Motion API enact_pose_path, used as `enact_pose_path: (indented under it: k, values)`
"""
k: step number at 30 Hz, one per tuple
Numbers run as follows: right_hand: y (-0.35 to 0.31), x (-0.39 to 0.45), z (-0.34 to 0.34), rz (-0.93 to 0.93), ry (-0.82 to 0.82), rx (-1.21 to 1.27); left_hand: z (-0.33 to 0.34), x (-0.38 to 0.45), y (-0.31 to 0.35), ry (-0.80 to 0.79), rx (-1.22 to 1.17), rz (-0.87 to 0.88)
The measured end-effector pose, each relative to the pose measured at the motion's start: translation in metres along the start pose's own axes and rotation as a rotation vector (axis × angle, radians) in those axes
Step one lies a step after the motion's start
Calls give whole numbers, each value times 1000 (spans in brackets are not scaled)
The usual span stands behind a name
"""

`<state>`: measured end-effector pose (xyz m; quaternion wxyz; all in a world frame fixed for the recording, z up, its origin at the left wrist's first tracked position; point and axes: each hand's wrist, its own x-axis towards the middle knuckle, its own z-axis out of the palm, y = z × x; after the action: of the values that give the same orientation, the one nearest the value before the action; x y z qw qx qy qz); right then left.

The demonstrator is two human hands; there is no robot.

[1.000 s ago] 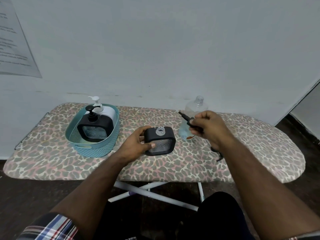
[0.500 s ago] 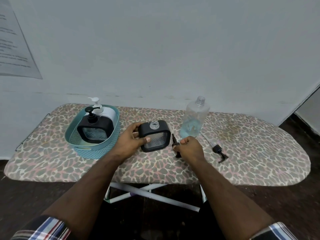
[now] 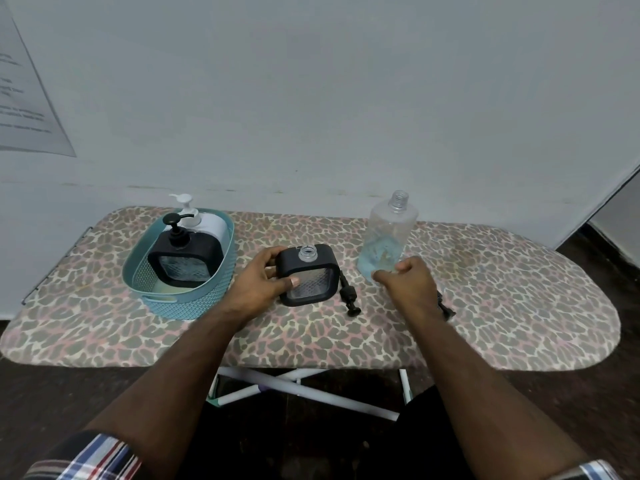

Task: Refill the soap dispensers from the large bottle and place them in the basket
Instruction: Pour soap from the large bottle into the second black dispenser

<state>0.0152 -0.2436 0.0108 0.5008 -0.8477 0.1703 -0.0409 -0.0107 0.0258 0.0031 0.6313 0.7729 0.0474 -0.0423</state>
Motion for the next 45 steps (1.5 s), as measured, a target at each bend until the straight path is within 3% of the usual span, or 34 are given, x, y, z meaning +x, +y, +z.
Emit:
enact_pose_path:
  k: [4,12,25,30,36,45]
  values:
    - [-6,21,-15,-103,169,24,1,-2,-1,-29,11,-17]
    - [-14,51,1,-198,-38,56,6,-6,0,27,4,-30]
    - [-27,45,16,-289,93,-26,4,4,5,55,75,-3]
    - [-37,33,5,-377,72,-62,6,5,19,62,46,58]
    - [-65,17,-16,-505,-7,-175,7,-1,36,60,-1,114]
    - [-93,5,-39,-800,53,-469,0,-13,52,40,-87,146]
